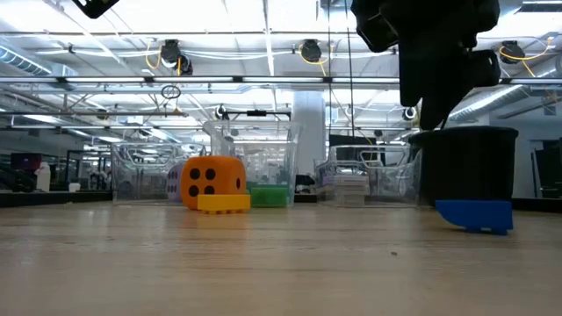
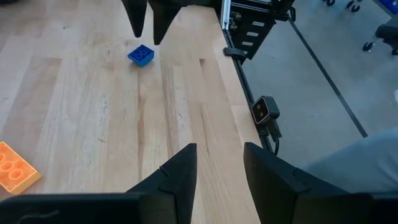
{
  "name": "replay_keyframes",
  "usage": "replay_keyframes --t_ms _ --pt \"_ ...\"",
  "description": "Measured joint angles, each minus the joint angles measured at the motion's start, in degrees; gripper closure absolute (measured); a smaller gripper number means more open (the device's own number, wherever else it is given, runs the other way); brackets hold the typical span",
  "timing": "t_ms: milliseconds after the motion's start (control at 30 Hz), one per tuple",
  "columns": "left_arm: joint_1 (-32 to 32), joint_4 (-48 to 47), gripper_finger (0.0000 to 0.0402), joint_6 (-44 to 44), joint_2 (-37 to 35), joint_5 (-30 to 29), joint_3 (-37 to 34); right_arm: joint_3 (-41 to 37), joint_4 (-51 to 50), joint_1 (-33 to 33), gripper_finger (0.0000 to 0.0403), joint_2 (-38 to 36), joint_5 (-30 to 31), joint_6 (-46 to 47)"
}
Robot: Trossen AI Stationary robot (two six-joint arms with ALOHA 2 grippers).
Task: Pick & Place Toys
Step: Put the blue four stud game piece into the middle transparent bin
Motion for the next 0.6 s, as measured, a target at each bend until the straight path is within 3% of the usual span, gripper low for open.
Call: replay_keyframes --t_ms 333,600 --pt "0.1 2.1 0.0265 -3.4 0.0 -0.2 0.0 0.0 1.1 0.0 0.0204 0.0 0.0 -9.1" --pt "0.1 2.2 0.0265 -10.3 0.0 -4.8 0.0 0.0 -1.6 0.1 0.0191 0.0 0.2 -16.3"
